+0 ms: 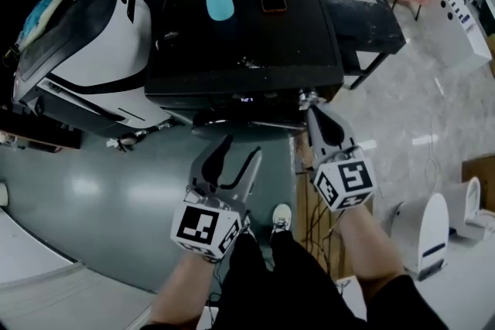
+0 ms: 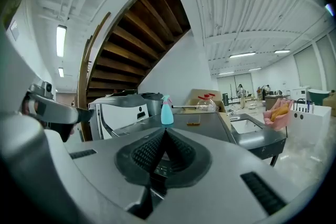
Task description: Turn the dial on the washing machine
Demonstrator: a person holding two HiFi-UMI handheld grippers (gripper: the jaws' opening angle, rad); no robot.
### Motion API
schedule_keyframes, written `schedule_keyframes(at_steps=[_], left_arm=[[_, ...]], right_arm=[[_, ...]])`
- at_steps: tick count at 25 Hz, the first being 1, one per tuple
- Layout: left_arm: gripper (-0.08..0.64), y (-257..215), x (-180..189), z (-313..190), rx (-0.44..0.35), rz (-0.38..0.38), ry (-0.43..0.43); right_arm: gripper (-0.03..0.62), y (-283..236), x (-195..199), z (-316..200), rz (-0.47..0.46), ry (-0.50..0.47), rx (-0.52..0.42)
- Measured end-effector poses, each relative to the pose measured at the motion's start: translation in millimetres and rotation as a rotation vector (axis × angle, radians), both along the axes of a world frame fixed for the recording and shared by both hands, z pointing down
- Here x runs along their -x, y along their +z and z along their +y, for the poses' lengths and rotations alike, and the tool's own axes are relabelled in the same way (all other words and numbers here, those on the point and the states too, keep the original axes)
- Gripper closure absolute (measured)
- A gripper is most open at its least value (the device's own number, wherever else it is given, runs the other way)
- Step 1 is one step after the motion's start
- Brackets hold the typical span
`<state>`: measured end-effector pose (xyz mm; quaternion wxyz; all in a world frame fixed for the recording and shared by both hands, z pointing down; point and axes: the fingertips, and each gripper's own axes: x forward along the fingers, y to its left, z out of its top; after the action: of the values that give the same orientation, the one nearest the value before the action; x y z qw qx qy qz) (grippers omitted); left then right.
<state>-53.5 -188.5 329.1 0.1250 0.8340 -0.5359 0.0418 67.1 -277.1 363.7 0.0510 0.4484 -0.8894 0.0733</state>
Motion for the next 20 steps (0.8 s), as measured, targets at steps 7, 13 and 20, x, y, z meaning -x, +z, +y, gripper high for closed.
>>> schedule_keyframes(at_steps=[7, 13, 20], left_arm=[[0.465, -46.4, 2.0, 31.9, -0.039, -0.036, -0.031], [0.555, -67.4, 11.0, 58.3, -0.058, -0.05, -0.094], [0.555, -68.5, 22.7, 96.0, -0.039, -0.058, -0.174]], right_arm=[[0.595, -54.6, 7.1, 39.3, -0.023, -0.075, -0.033], [0.595, -79.7, 7.0, 64.4, -0.031, -0.126, -0.043], [0.594, -88.2, 15.2, 92.5, -0.051, -0.191, -0.016]])
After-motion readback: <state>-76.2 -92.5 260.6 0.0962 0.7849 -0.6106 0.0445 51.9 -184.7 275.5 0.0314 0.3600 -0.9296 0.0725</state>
